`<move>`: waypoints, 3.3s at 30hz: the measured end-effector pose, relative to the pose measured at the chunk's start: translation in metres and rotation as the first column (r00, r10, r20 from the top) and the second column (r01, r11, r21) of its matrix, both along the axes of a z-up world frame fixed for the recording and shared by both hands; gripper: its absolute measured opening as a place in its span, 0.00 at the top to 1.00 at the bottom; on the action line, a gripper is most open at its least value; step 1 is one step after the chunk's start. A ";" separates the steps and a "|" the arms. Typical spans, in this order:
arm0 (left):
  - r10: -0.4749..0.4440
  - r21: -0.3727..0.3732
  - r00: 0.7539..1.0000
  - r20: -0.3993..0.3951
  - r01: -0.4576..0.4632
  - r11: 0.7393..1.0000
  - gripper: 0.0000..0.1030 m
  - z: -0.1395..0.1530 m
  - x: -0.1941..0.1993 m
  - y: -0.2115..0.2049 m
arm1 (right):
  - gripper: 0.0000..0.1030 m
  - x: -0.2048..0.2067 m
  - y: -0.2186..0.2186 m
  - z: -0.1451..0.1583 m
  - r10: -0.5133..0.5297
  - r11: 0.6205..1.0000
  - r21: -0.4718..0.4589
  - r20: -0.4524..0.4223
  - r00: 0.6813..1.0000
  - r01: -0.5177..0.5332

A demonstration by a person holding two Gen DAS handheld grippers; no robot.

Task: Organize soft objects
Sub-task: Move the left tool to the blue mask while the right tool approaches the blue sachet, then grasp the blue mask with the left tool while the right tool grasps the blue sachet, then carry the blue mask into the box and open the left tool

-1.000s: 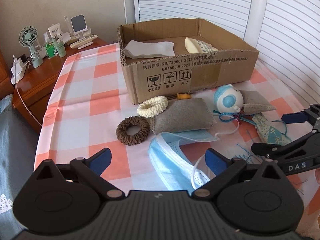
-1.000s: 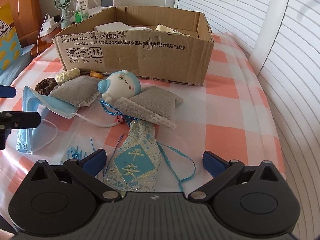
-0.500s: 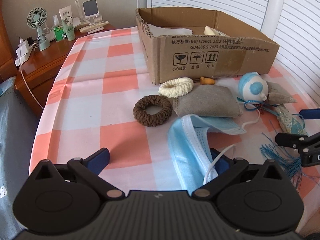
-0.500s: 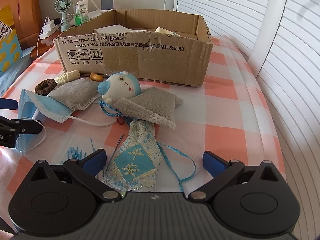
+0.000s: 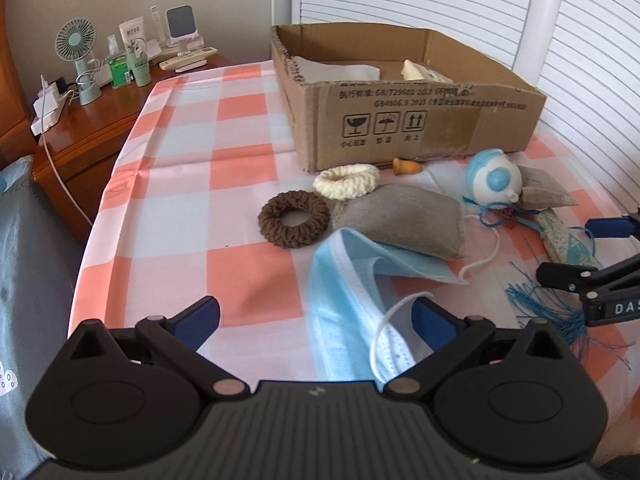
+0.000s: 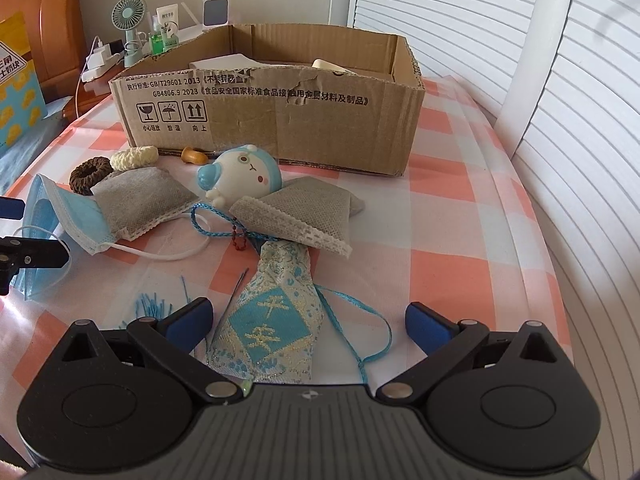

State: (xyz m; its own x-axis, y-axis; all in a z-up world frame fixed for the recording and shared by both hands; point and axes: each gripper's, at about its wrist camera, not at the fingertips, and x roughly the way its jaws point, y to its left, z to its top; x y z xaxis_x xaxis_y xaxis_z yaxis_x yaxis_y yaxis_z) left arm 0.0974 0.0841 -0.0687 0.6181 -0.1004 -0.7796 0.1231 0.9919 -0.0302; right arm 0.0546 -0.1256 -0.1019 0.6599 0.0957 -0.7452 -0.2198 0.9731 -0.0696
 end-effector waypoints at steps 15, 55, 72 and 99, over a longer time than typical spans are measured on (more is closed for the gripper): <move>0.039 -0.188 0.996 -0.077 -0.053 0.981 0.03 0.012 0.012 -0.009 | 0.00 -0.002 -0.001 -0.001 0.006 1.000 0.003 0.015 1.000 -0.006; 0.059 -0.169 0.998 0.013 -0.056 0.984 0.76 0.007 0.008 -0.015 | 0.36 -0.017 0.012 0.007 0.117 0.993 0.009 0.045 0.992 -0.117; -0.176 -0.097 0.984 0.027 0.177 0.979 0.81 0.057 -0.020 -0.005 | 0.71 -0.045 0.017 0.040 0.218 0.976 -0.009 0.054 0.974 -0.218; -0.282 -0.071 0.948 0.147 0.294 0.953 0.82 0.115 0.003 -0.027 | 0.71 -0.044 -0.012 0.127 0.206 0.978 -0.026 0.250 0.946 -0.206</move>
State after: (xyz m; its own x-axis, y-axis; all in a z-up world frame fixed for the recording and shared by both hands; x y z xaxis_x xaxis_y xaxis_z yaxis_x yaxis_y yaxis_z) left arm 0.1006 0.0574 0.0462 0.6500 -0.3559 -0.6714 0.4124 0.9073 -0.0817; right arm 0.0105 -0.1381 0.0250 0.7911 0.2493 -0.5586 -0.3909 0.9084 -0.1481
